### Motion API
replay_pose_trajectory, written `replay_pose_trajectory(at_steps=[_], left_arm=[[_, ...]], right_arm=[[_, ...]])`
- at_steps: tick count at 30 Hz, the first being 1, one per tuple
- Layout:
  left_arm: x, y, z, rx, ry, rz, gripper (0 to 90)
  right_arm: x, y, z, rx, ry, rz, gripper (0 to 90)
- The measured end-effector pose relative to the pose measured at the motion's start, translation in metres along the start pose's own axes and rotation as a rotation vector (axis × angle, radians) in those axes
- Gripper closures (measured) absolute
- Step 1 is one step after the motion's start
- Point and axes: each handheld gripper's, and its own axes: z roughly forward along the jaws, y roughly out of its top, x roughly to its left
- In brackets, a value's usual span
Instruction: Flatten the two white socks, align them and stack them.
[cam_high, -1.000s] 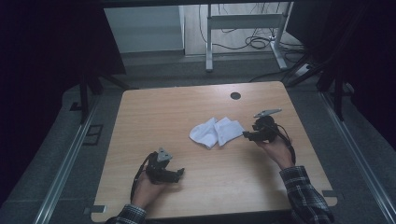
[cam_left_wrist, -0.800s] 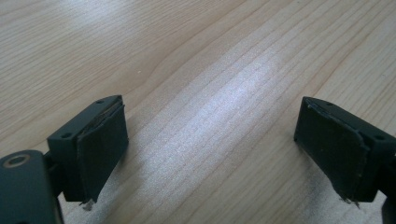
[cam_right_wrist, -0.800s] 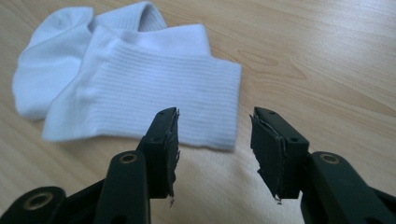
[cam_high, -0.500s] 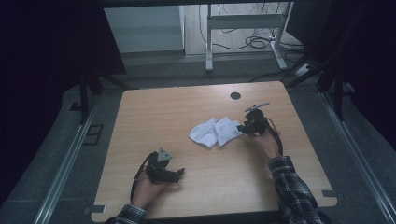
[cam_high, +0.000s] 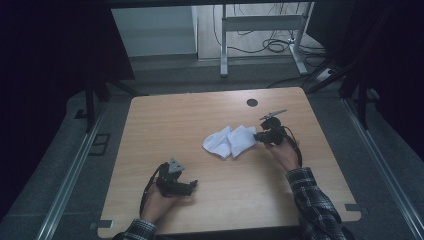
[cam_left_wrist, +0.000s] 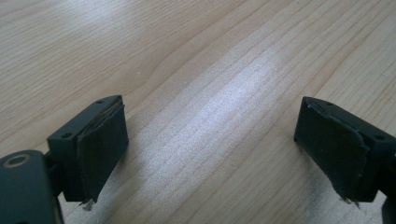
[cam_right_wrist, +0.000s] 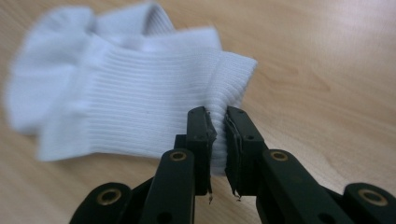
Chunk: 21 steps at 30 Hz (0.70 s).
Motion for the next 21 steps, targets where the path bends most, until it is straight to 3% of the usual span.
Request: replay_pose_trajectory(at_steps=[4,5,7,8,11,12,16,17,21], left_arm=[[0.0,0.0,0.0,0.0,0.0,0.004,9.8],[0.0,0.0,0.0,0.0,0.0,0.005,9.8],[0.0,0.0,0.0,0.0,0.0,0.005,9.8],[0.0,0.0,0.0,0.0,0.0,0.004,9.8],[0.0,0.0,0.0,0.0,0.0,0.004,9.8],[0.0,0.0,0.0,0.0,0.0,0.004,9.8],[0.0,0.0,0.0,-0.005,0.001,0.002,9.8],[0.0,0.0,0.0,-0.004,0.002,0.004,9.8],[0.0,0.0,0.0,-0.004,0.002,0.004,9.8]], right_arm=[[0.006,0.011,-0.018,-0.026,0.024,-0.008,78.8],[0.013,0.02,-0.032,-0.046,0.04,-0.023,78.9],[0.015,0.023,-0.037,-0.054,0.044,-0.027,78.9],[0.021,0.033,-0.05,-0.078,0.054,-0.039,79.0],[0.025,0.04,-0.06,-0.099,0.062,-0.052,79.1],[0.029,0.049,-0.074,-0.129,0.068,-0.06,79.2],[0.031,0.057,-0.091,-0.157,0.061,-0.065,79.2],[0.028,0.061,-0.104,-0.185,0.061,-0.057,79.2],[0.018,0.062,-0.123,-0.208,0.04,-0.04,79.2]])
